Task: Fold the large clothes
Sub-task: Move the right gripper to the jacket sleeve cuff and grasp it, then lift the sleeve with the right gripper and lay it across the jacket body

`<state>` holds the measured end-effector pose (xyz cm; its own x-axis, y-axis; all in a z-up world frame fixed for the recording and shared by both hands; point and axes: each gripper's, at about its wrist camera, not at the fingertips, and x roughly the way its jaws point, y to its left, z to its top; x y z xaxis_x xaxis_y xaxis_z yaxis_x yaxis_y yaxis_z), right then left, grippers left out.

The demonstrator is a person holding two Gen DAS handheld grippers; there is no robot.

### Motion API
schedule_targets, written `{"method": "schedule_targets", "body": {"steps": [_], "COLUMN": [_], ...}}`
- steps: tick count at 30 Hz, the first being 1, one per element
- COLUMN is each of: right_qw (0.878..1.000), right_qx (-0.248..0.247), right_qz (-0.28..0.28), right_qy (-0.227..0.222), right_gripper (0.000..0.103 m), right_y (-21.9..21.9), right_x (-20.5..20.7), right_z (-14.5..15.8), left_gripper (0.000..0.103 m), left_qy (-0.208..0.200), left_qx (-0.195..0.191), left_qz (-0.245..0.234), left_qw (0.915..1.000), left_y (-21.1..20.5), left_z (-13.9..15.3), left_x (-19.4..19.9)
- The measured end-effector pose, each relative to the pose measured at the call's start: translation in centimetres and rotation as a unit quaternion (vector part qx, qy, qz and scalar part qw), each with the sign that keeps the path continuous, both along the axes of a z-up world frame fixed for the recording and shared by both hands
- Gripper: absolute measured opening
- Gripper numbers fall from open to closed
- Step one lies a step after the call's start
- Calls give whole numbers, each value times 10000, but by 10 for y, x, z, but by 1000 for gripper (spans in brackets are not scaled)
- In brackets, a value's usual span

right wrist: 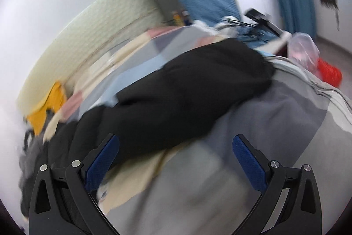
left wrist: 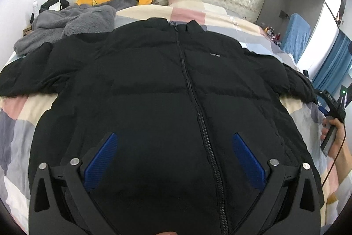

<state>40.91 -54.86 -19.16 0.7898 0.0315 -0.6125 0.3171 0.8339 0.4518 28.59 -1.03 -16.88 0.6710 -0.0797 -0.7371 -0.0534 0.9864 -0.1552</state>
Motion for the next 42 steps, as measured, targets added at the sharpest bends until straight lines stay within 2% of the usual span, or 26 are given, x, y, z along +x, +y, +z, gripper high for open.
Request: {"method": "schedule_targets", "body": {"steps": [6,9,12,15,17,19,20,21,22,25,29,33,37,42], "right_qw": [9912,9877,9815,9832,9858,9871,9868,9868,9869,9870,9839,9863,9863,9828], "right_qx": [1066,1150,1516,1430,1317,1236,1217,1177,1085,803,427,10,-319,-905], "right_qz": [-783,-1056,-1154,-1094,-973,-925,-957,-988,-1039,-1158,-1426,-1244,-993,-503], "right_qy": [-95,-114,-206,-313,-384,-437,-473,-512,-586,-773,-991,-1080,-1276,-1527], "right_gripper": [102,102,103,103,91,53,42,26,14,6,3,2,2,3], "right_y": [-68,-81,-96,-97,-95,-93,-93,-96,-97,-99,-104,-95,-69,-6], "right_x": [22,35,51,61,71,77,78,79,78,69,44,32,28,21], "right_z": [-27,-33,-46,-52,-50,-48,-46,-44,-38,-12,31,81,140,221], "left_gripper": [103,103,103,103,103,103,103,103,103,103,103,103,103,103], "left_qy": [-71,-44,11,105,196,295,340,368,413,414,250,137,-45,-206], "left_qx": [138,98,103,104,68,69,96,116,158,210,283,300,410,535], "left_qz": [-9,46,137,242,276,272,269,258,241,263,356,406,401,257], "left_qw": [9999,9999,9999,9996,9994,9992,9990,9989,9987,9986,9987,9986,9983,9980], "left_y": [-6,-4,1,5,6,6,5,5,4,4,8,13,14,13], "left_z": [0,-3,-7,-13,-18,-24,-27,-29,-31,-32,-23,-13,-1,13], "left_x": [4,10,16,23,27,32,33,34,36,37,35,34,27,17]}}
